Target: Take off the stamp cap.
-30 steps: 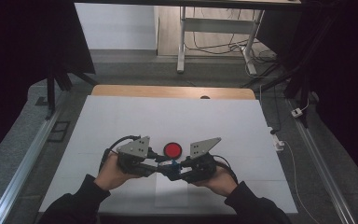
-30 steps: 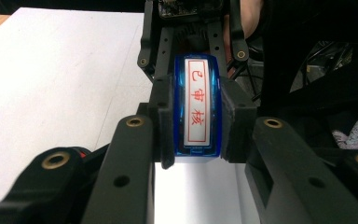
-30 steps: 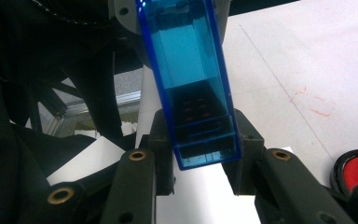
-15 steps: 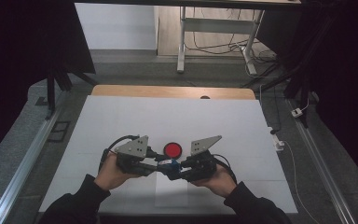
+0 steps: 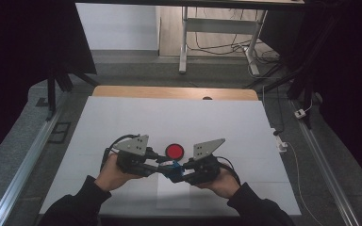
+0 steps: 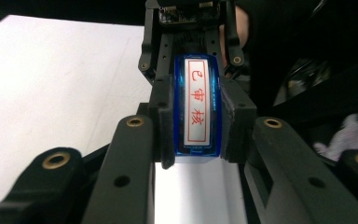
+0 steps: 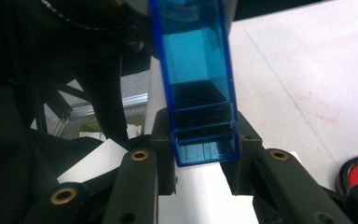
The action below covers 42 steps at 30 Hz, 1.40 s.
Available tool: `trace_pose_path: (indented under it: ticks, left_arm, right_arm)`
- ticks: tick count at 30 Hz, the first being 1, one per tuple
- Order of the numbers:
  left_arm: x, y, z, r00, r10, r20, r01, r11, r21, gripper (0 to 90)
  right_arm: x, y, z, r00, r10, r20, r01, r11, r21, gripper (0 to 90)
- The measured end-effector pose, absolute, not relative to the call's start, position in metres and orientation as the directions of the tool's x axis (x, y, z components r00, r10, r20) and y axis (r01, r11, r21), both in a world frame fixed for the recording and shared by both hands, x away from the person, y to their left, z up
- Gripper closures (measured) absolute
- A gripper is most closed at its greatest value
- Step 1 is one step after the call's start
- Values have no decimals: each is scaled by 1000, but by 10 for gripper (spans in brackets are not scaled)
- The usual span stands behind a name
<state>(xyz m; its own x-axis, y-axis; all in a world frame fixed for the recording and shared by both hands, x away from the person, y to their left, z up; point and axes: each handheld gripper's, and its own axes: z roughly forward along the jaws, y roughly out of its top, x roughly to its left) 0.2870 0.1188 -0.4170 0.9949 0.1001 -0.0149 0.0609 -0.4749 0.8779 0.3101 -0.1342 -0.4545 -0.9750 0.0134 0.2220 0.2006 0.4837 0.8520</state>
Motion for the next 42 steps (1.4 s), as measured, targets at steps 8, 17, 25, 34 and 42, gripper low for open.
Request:
trace_pose_path:
  ticks: [8, 17, 25, 34, 42]
  left_arm:
    - [286, 119, -415, 990, 140, -3, 73, -496, 865, 700]
    - [287, 120, -415, 981, 189, -35, 126, -490, 863, 699]
    - [288, 122, -415, 974, 224, -41, 148, -488, 860, 698]
    - [290, 121, -416, 967, 252, -49, 173, -500, 848, 698]
    - [290, 121, -417, 965, 258, -54, 182, -504, 844, 697]
  right_arm:
    - [314, -133, -459, -964, 83, 252, 257, 522, 813, 689]
    - [308, -133, -458, -972, 143, 186, 235, 560, 795, 685]
    - [305, -137, -454, -966, 204, 160, 250, 567, 785, 684]
    - [295, -150, -448, -968, 234, 93, 213, 565, 797, 683]
    - [286, -164, -445, -966, 252, 51, 188, 553, 812, 683]
